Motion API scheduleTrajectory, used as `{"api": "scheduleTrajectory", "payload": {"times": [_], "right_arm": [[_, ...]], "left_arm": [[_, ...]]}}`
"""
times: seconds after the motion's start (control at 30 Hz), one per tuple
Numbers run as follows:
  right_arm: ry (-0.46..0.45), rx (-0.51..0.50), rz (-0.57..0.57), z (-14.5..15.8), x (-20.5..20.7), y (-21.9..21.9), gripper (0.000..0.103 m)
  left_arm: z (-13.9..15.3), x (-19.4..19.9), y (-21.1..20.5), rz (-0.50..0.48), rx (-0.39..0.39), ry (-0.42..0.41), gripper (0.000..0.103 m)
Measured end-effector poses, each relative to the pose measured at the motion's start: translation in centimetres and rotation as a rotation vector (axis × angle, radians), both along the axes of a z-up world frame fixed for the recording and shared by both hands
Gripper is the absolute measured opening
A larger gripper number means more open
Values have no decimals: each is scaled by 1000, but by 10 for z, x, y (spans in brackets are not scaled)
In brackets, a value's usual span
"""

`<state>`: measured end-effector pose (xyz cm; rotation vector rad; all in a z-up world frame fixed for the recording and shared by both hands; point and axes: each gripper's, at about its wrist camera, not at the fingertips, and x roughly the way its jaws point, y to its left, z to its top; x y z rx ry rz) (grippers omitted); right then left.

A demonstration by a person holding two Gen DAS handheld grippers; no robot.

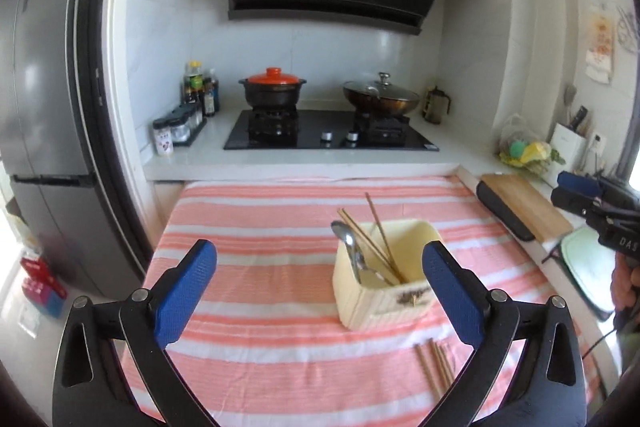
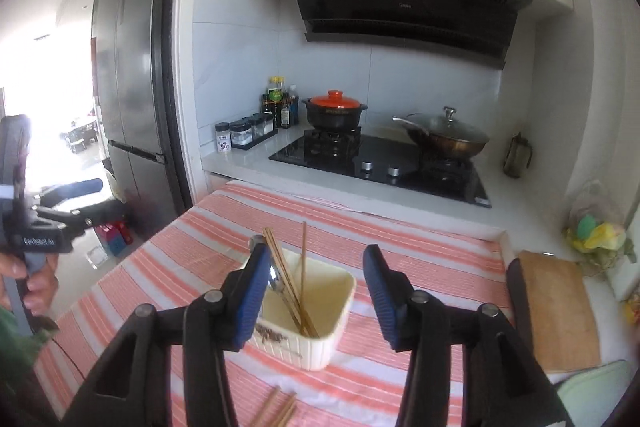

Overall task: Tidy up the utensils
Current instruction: 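Open both grippers to drop the long spoon and chopstick into the holder, then move both grippers back down to the remaining wooden chopsticks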

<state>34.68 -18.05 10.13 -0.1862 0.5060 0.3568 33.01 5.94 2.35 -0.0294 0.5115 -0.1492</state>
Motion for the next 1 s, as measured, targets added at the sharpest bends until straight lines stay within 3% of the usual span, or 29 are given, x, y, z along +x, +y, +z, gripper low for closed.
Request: {"api": "scheduleTrajectory", "payload": {"times": [0.1, 0.23, 0.3, 0.37, 0.43, 0.5, 0.57, 0.67, 0.8, 1.0], "right_arm": [[-22, -47, -32, -19, -62, -16, 49], [-46, -60, -172, -70, -139, -30, 53], [-39, -17, -240, -99, -176, -36, 53], [28, 63, -301, -133, -207, -40, 53], [130, 116, -307, -168, -228, -43, 53], [214, 101, -289, -195, -242, -42, 53], [239, 66, -296, -210, -253, -40, 53], [252, 90, -317, -216, -258, -46, 53], [246, 100, -312, -216, -257, -44, 53], [282, 99, -291, -226, -249, -34, 53]], "left_arm": [[-27, -55, -4, -18, 7, 24, 102], [-94, -114, -16, -33, -137, 166, 102], [-130, -136, -29, -28, -182, 260, 101], [-159, -151, -47, -51, -162, 350, 101], [-177, -161, -67, -70, -68, 401, 102], [-187, -169, -81, -60, 11, 406, 102], [-194, -172, -90, -26, 49, 422, 102], [-201, -169, -93, -54, 6, 482, 102], [-197, -172, -87, -80, -75, 470, 102], [-203, -172, -87, -34, -35, 475, 102]]}}
